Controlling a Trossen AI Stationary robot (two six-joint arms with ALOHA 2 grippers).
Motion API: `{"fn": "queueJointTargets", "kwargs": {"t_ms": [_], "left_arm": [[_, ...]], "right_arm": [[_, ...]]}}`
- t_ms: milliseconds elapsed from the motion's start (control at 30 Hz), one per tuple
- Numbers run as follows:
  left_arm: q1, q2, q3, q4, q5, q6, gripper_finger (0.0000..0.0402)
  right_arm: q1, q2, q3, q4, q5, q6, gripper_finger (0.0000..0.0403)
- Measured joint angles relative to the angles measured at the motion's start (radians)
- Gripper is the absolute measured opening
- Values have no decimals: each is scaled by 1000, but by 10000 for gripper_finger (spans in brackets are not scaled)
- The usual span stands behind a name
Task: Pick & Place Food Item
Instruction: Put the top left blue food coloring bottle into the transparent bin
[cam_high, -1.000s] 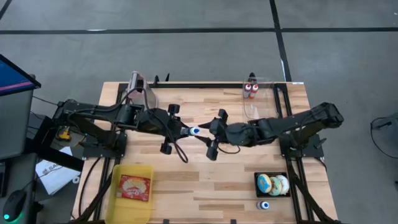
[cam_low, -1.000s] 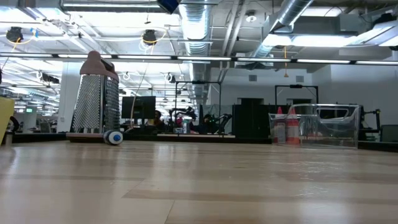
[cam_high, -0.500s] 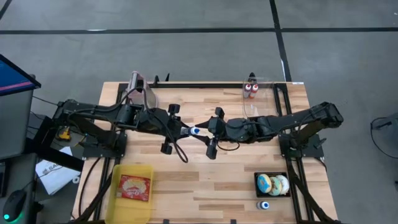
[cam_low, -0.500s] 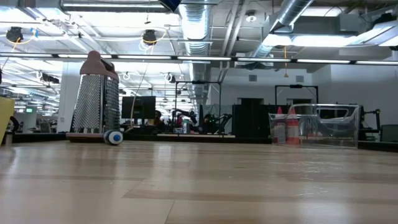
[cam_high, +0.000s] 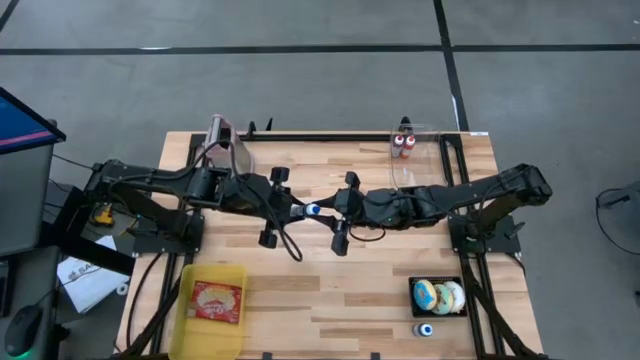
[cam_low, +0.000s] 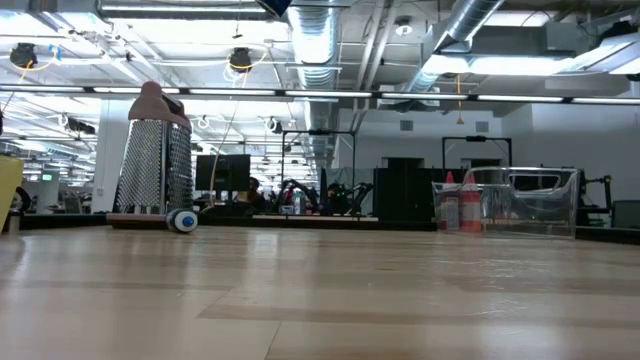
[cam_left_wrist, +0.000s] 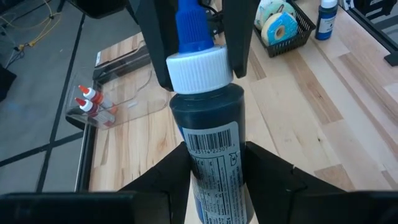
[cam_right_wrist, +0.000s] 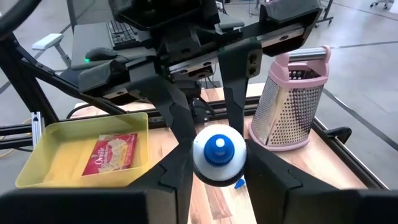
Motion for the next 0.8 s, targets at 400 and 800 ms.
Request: {"fn": "queueJointTargets", "kwargs": {"t_ms": [400,800], "left_arm": [[0,-2,0,12,-18,-28,130],[0,-67,-2,63,-101,-56,190]], "right_arm": [[3,0,0,18,28,6,98],[3,-1,2,39,62,15,97]]}}
